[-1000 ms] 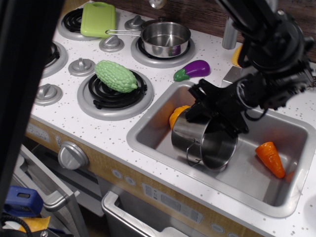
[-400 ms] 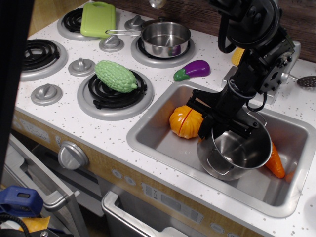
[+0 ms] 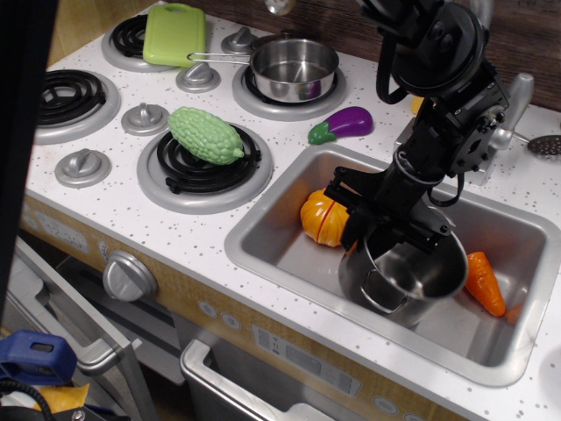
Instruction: Flip pot upright in sink
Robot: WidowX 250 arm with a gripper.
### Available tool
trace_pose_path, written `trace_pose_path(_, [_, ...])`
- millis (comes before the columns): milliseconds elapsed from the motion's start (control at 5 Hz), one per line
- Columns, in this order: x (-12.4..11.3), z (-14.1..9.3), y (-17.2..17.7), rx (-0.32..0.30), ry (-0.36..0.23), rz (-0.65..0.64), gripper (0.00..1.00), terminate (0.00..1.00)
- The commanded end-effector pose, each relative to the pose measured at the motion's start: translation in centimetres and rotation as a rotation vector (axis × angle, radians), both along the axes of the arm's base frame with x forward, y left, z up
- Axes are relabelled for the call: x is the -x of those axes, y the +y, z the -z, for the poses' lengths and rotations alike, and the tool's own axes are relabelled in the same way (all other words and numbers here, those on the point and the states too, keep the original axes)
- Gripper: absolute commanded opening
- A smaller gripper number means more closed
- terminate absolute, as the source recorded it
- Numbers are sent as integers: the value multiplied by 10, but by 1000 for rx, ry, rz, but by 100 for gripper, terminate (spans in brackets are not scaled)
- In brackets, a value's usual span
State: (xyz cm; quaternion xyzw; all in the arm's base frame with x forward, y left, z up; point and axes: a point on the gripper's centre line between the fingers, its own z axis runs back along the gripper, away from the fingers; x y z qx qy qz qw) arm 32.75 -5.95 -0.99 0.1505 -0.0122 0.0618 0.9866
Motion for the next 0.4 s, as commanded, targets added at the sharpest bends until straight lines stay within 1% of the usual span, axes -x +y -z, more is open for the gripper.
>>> trace_pose_path(0, [-11, -32, -2, 27, -93, 1, 100, 0])
trace_pose_path(200, [-11, -32, -2, 27, -93, 1, 100, 100])
